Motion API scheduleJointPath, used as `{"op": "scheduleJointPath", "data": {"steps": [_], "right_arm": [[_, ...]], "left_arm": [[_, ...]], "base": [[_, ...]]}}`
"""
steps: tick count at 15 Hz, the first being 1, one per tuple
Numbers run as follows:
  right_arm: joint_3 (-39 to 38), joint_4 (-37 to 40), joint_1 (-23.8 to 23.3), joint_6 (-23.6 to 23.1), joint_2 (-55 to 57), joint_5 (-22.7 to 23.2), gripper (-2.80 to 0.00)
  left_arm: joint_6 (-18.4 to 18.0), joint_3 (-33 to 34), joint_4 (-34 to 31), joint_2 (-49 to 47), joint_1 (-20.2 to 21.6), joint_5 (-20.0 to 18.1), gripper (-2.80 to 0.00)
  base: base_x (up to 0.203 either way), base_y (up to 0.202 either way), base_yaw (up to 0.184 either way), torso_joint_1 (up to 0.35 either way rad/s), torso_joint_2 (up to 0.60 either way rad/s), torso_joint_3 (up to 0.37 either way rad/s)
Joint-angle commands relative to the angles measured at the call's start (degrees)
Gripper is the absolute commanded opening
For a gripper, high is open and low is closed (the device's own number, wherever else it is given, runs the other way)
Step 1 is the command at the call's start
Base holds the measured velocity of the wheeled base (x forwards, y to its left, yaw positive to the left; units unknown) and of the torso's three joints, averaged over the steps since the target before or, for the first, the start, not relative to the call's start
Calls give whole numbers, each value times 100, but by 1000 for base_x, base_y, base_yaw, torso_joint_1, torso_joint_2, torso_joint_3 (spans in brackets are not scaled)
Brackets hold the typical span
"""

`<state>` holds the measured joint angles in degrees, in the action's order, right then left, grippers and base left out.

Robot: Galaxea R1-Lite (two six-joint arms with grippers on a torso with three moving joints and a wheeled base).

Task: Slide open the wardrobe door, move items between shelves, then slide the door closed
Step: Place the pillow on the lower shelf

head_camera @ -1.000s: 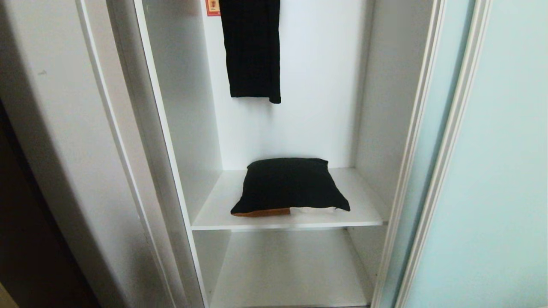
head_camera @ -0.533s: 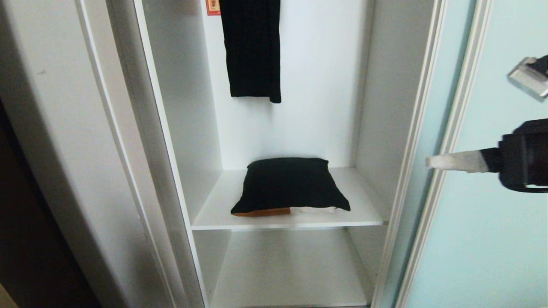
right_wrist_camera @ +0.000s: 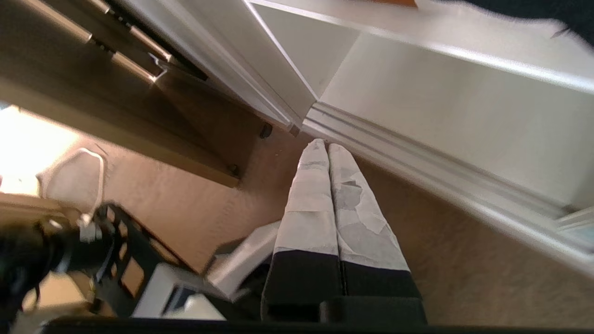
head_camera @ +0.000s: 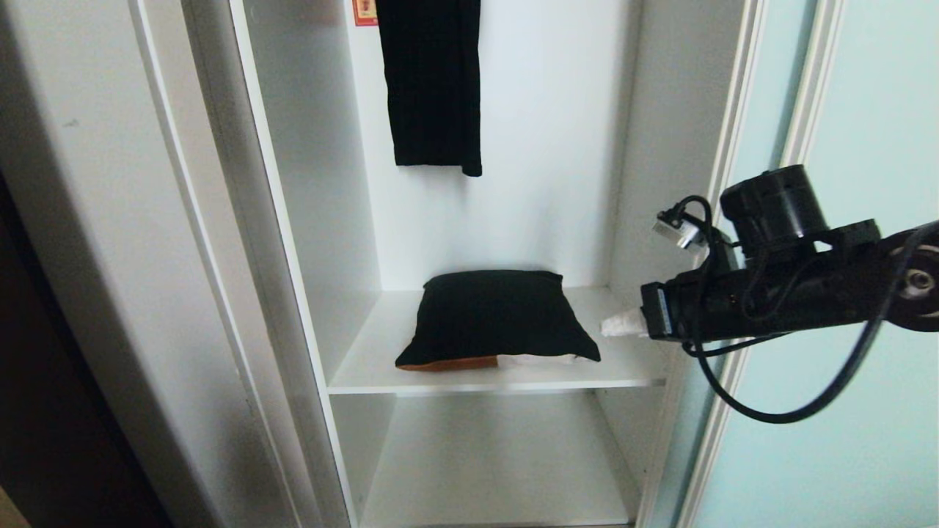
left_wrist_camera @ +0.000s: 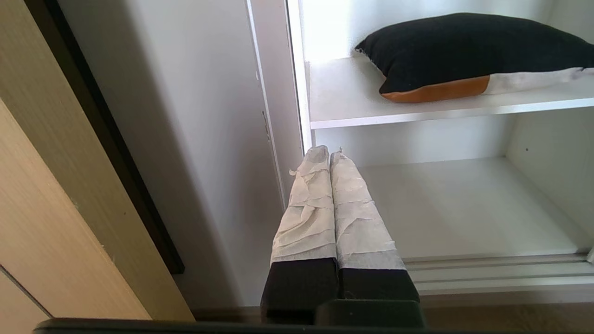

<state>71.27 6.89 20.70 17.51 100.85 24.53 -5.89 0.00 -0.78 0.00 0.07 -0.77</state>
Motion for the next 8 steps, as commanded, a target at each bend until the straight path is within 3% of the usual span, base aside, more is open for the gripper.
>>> {"op": "scheduleJointPath", "data": {"steps": [1, 8], "right_arm": [[158, -179, -27, 110, 1005, -129, -280], [747, -302, -423, 284, 2341, -358, -280]], "left_arm": [[0, 9, -2, -9, 1, -2, -280], [0, 9, -2, -9, 1, -2, -280]], "base": [[0, 0, 0, 0, 0, 0], [0, 0, 0, 0, 0, 0]]}}
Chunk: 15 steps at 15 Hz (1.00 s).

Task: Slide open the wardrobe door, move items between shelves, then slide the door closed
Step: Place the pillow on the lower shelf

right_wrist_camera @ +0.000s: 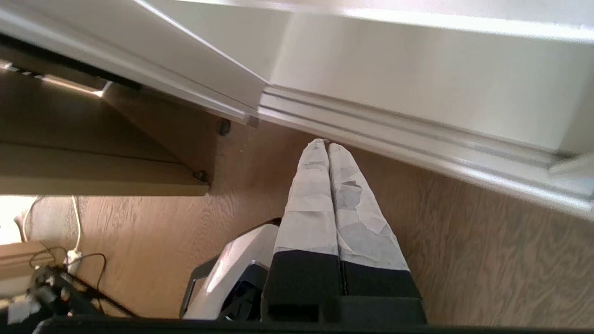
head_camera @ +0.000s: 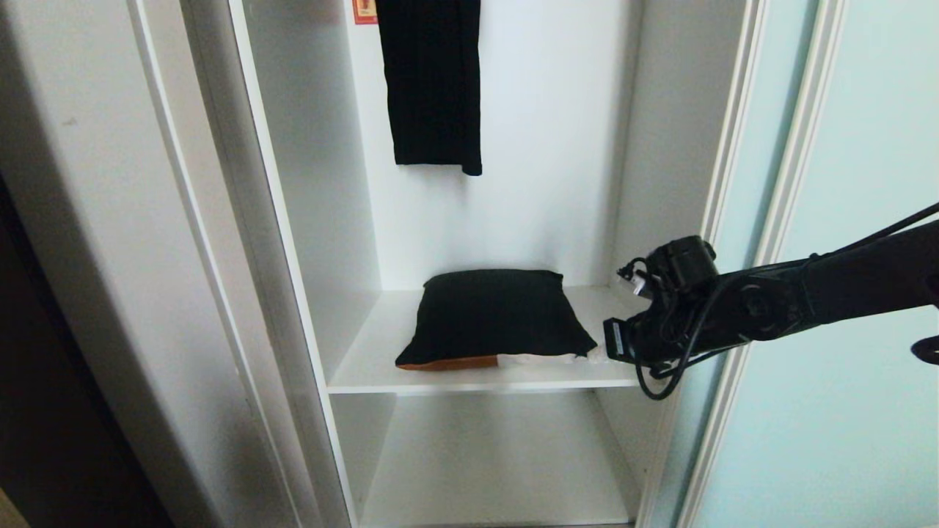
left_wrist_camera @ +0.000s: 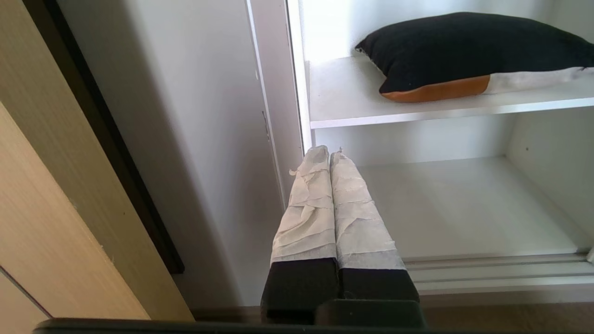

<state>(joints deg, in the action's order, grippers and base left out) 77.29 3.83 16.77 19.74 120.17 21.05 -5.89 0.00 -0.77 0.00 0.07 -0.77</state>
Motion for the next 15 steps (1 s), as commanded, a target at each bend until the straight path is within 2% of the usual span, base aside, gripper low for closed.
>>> {"op": "scheduleJointPath", "data": {"steps": [1, 4, 15], "right_arm": [[272, 4, -32, 133, 534, -63, 0], [682, 35, -35, 372, 882, -154, 0], [2078, -12, -471, 399, 1989, -143, 0]], "left_arm": [[0, 9, -2, -9, 1, -2, -280], [-1, 9, -2, -9, 1, -2, -280], [0, 9, -2, -9, 1, -2, -280]], "base": [[0, 0, 0, 0, 0, 0], [0, 0, 0, 0, 0, 0], [0, 0, 0, 0, 0, 0]]}}
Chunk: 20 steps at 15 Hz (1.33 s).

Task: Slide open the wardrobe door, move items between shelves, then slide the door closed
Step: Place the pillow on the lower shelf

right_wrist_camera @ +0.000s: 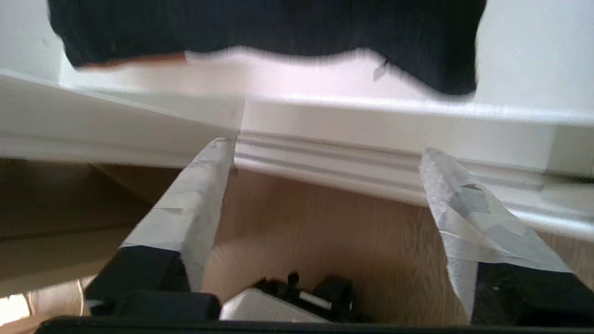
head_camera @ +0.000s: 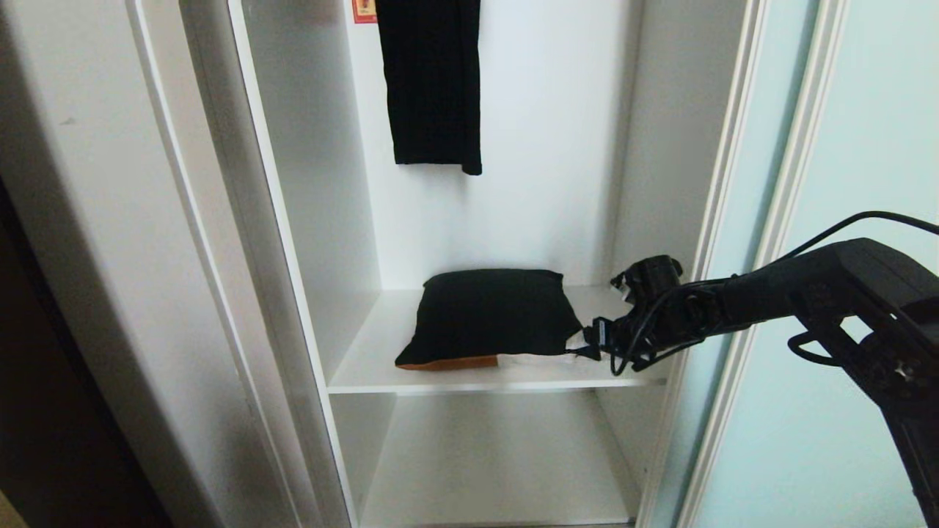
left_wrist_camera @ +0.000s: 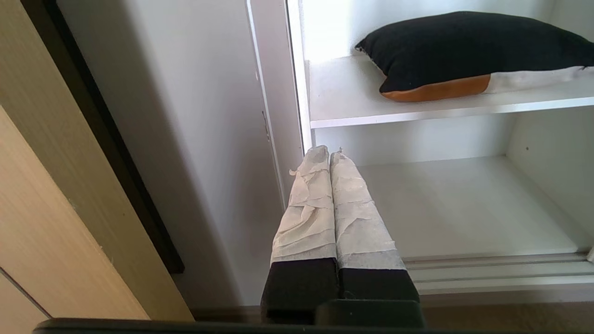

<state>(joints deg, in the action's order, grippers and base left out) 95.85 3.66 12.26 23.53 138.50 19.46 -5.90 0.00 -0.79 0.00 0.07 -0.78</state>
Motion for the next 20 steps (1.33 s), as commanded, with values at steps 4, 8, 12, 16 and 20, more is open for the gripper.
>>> {"op": "scheduleJointPath", "data": {"steps": [4, 8, 12, 16, 20], "right_arm": [[824, 47, -24, 12, 627, 6, 0], [1184, 20, -14, 11, 1061, -3, 0], [1355, 13, -66, 3, 1139, -20, 0], [1262, 174, -384, 2, 932, -29, 0], [1354, 136, -514, -15, 1071, -16, 0]], "left_arm": [[0, 9, 0, -9, 1, -1, -280], [-8, 9, 0, -9, 1, -1, -280], [1, 9, 0, -9, 1, -1, -280], [-7, 9, 0, -9, 1, -1, -280], [0, 9, 0, -9, 1, -1, -280]], "base": [[0, 0, 0, 0, 0, 0], [0, 0, 0, 0, 0, 0], [0, 0, 0, 0, 0, 0], [0, 0, 0, 0, 0, 0], [0, 0, 0, 0, 0, 0]]}}
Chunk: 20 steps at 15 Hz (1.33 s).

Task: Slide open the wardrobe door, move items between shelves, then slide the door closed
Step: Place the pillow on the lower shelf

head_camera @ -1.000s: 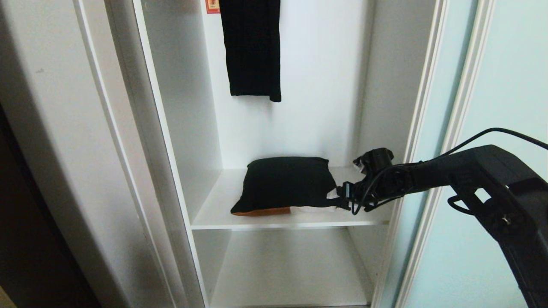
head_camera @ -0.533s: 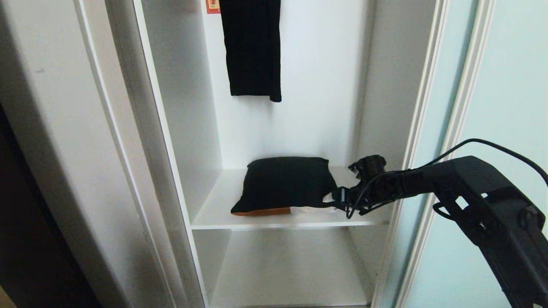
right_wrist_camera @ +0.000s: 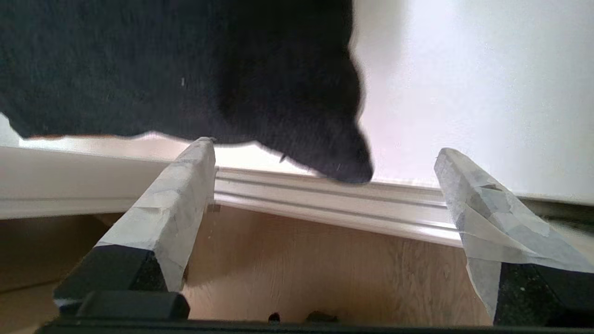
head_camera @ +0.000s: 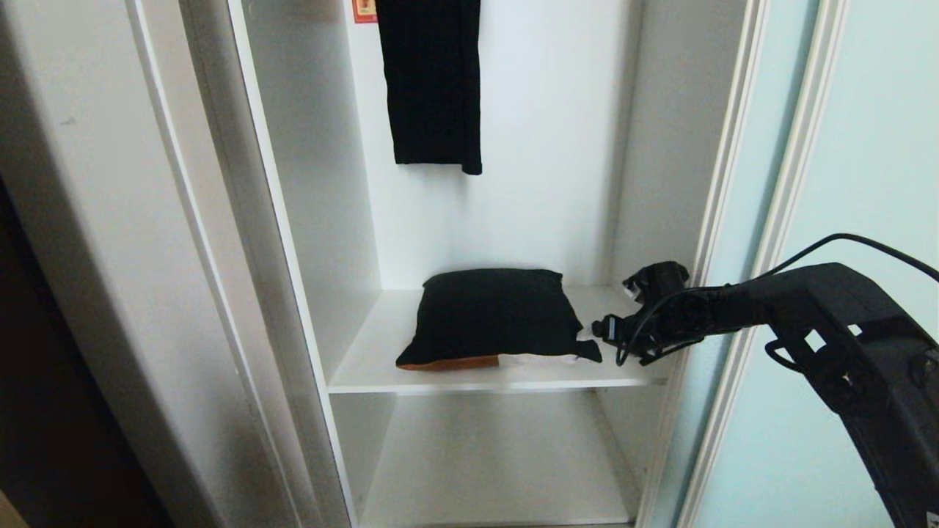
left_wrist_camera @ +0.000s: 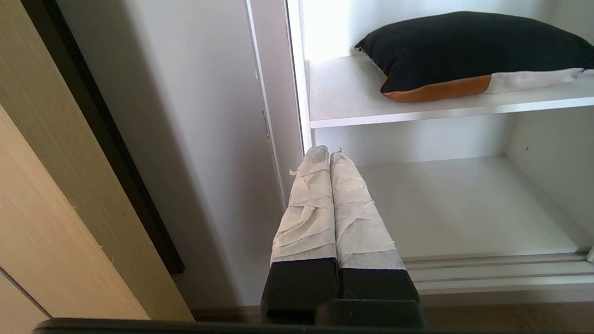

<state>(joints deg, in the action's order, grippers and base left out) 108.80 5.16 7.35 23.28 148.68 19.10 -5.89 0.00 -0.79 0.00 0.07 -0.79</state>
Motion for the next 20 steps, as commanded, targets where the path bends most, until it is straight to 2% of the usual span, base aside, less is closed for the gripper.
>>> {"op": "scheduleJointPath", "data": {"steps": [1, 4, 9, 12, 19, 20], "right_arm": [[147, -37, -21, 5, 193, 22, 0], [183, -694, 102, -76, 556, 15, 0], [194, -1007, 135, -289, 647, 99, 0], [194, -1272, 84, -255, 618, 321, 0], [194, -1263, 91, -237, 601, 410, 0], [210, -1235, 97, -237, 610, 416, -280]], "left_arm": [[0, 9, 0, -9, 1, 0, -280], [0, 9, 0, -9, 1, 0, -280], [0, 9, 0, -9, 1, 0, -280], [-2, 9, 0, -9, 1, 0, -280], [-8, 9, 0, -9, 1, 0, -280], [0, 9, 0, -9, 1, 0, -280]], "base": [[0, 0, 0, 0, 0, 0], [0, 0, 0, 0, 0, 0], [0, 0, 0, 0, 0, 0], [0, 0, 0, 0, 0, 0], [0, 0, 0, 0, 0, 0], [0, 0, 0, 0, 0, 0]]}}
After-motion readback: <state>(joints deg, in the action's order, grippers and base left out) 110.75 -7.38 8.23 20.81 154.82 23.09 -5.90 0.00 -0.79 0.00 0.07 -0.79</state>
